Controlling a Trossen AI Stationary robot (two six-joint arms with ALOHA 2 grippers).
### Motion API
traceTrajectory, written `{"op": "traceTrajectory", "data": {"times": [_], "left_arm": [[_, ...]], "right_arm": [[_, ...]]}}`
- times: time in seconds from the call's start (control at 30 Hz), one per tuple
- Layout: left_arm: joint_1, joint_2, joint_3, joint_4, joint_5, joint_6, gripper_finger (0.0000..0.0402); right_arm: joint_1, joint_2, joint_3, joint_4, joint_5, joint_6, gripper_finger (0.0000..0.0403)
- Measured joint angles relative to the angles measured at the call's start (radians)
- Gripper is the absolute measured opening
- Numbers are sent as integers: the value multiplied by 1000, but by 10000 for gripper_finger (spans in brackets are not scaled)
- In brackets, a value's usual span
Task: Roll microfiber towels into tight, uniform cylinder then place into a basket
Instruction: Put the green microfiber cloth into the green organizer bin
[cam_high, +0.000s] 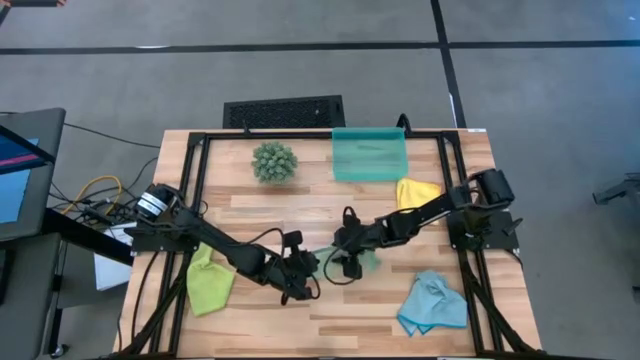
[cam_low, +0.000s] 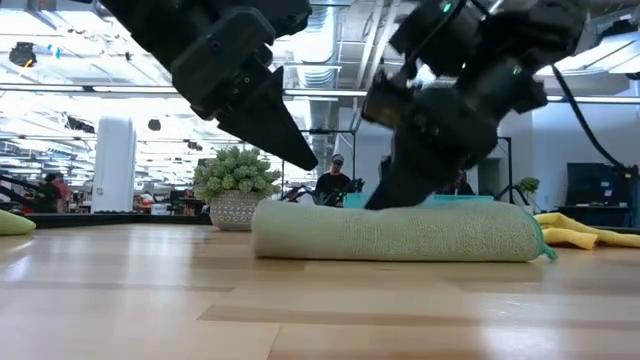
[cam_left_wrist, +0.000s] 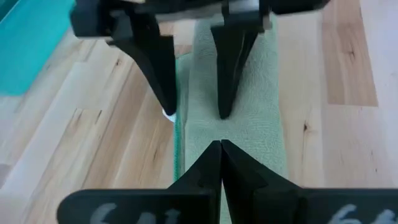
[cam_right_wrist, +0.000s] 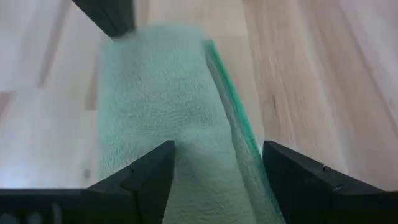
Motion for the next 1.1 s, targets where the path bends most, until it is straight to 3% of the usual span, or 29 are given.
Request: {"op": "traceTrajectory", "data": {"times": [0.1, 0.2, 0.47, 0.67, 0.83, 1.1], "left_arm": [[3, 0, 0, 0, 0, 0, 2], [3, 0, 0, 0, 0, -1, 2], [-5, 0, 0, -5, -10, -17, 2], [-31, -19, 0, -178, -98, -103, 2], [-66, -65, 0, -386, -156, -271, 2], [-109, -85, 0, -425, -224, -320, 2]], "right_arm": [[2, 30, 5, -7, -13, -5, 253], [4, 53, 6, -14, -35, -7, 215], [9, 45, 7, -33, -53, -26, 29], [28, -61, -6, -158, 19, 2, 41], [54, -235, -9, -375, 235, 40, 25], [55, -466, -47, -446, 334, 29, 31]]}}
